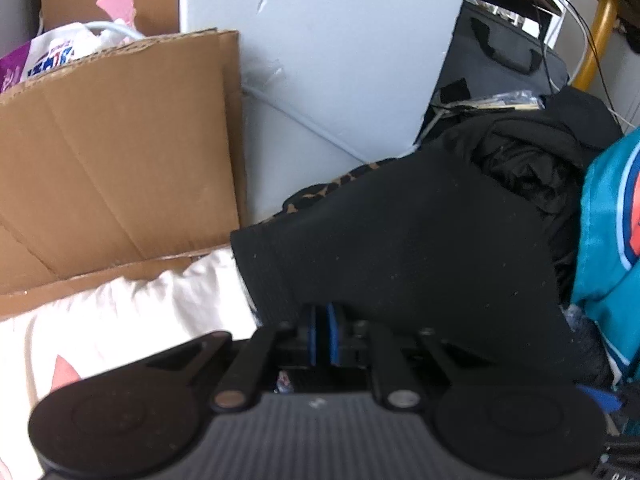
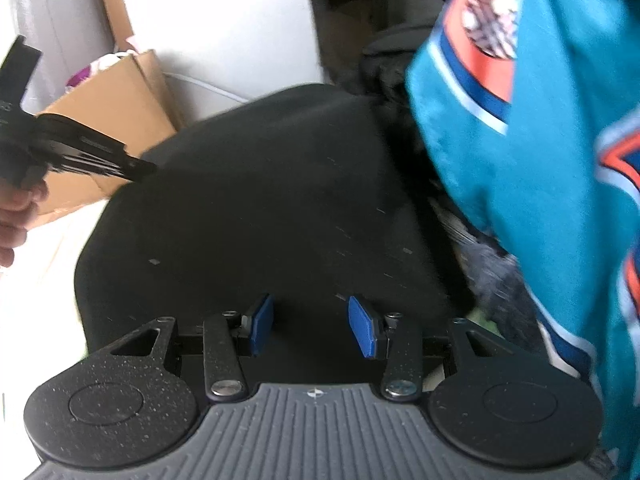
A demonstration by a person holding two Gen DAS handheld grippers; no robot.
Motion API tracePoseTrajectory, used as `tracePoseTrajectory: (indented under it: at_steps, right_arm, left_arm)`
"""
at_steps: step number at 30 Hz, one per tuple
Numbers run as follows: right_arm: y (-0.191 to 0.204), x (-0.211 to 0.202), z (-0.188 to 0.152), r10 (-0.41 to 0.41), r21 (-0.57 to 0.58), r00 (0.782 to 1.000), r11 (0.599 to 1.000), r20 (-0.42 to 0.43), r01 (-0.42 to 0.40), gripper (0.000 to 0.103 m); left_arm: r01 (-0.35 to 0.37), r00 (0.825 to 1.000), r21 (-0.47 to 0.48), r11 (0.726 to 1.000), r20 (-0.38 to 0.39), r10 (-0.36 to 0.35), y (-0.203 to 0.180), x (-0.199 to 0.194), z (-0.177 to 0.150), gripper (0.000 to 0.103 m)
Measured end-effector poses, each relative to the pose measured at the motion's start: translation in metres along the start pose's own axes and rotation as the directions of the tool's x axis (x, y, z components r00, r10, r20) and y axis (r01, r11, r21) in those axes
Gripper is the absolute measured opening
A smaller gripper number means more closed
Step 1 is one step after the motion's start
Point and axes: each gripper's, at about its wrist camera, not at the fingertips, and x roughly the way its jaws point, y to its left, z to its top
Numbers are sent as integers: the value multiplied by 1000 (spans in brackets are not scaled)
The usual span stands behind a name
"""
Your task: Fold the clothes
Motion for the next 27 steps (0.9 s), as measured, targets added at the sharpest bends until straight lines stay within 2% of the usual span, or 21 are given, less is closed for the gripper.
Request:
tracePoseTrajectory:
  at_steps: [2, 7, 16, 23, 27]
  right_arm:
    - [-8, -1, -4, -25, 7, 1000, 1000, -13, 25, 48]
    - [-20, -10, -9, -51, 17, 998, 999, -28, 51, 48]
    - [-9, -23, -11, -23, 21, 1000, 1000, -10, 23, 48]
    - [12, -20, -8, 9, 12, 1000, 1000, -2, -9, 48]
    - [24, -16, -6, 14, 27, 1000, 1000, -4, -14, 48]
  left_arm:
    - [4, 1000, -28, 1000, -4, -4, 3, -4, 3, 9]
    - [0, 999, -79, 997, 53, 4, 5, -37, 3, 9]
    - [64, 995, -58, 996, 86, -59, -25, -84, -36, 11]
    - [89, 994, -91, 992, 68, -83, -50, -81, -67, 13]
    - [43, 998, -75, 996, 58, -38, -56, -69, -76, 18]
